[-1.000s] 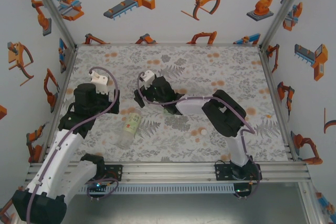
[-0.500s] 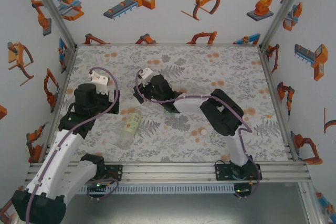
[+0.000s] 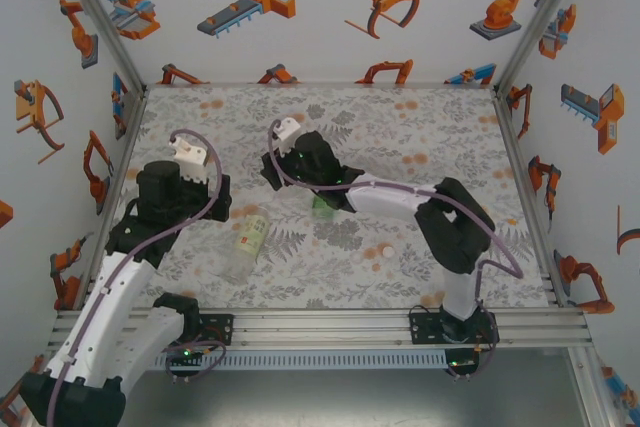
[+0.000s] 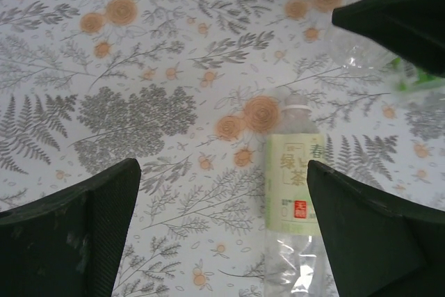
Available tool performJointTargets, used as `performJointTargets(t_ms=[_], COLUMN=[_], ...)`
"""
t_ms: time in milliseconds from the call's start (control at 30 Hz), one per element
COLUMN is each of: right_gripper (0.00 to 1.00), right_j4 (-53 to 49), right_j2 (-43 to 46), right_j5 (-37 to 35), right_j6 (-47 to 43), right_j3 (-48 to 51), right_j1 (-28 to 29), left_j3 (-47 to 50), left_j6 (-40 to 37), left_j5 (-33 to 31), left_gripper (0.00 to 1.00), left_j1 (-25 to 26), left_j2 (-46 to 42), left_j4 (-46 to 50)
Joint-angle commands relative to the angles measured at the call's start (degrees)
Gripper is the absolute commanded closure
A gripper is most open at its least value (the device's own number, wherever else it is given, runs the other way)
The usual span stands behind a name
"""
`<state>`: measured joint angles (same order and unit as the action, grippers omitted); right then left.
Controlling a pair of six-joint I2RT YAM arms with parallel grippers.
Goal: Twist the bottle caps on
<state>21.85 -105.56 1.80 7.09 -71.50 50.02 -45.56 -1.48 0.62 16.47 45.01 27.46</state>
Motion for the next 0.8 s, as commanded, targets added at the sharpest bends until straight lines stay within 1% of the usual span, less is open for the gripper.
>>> performJointTargets(t_ms=[0,167,233,267,333,467,533,600,633,767], right_gripper=[0.52,0.54,0.54,0.55,0.55,0.54,0.52,0.52,0.52,0.52], right_j4=[-5.16,-12.94,-16.10,-17.31,-20.52,-25.19,-26.50,-28.21,-29.29,-31.99], right_j2=[8.92,20.03,23.93,25.46,28.67,33.87,36.26,37.78,38.56,41.22], right_j5=[-3.65,-4.80,-4.00,-3.64,-2.38,-1.45,0.46,2.10,2.36,5.37], right_j6=[3.33,7.08,7.36,7.22,6.53,3.62,1.37,-0.46,-0.80,0.17], right_j3=[2.54,6.22,7.41,7.82,8.42,9.39,9.81,9.26,8.80,6.53], right_j1=[-0.01,0.08,0.08,0.08,0.03,0.06,-0.03,-0.01,-0.05,-0.01], left_j3=[-4.70,-7.03,-6.64,-6.11,-5.68,-4.83,-6.86,-8.18,-8.01,-5.98], left_j6=[4.93,9.18,10.56,11.11,10.14,8.56,4.78,3.27,3.59,4.98], left_j5=[7.94,21.76,26.99,27.78,26.88,33.29,36.05,34.72,34.36,35.50], left_gripper=[0.03,0.03,0.03,0.03,0.03,0.03,0.03,0.03,0.03,0.03], left_j1=[0.23,0.57,1.02,1.73,5.66,10.32,12.73,14.70,15.36,18.40], left_j2=[1.16,3.10,2.63,2.25,2.53,3.52,4.16,4.21,4.07,3.54], left_j4=[1.53,-1.83,-5.44,-7.26,-9.57,-16.24,-15.02,-14.04,-15.49,-25.71])
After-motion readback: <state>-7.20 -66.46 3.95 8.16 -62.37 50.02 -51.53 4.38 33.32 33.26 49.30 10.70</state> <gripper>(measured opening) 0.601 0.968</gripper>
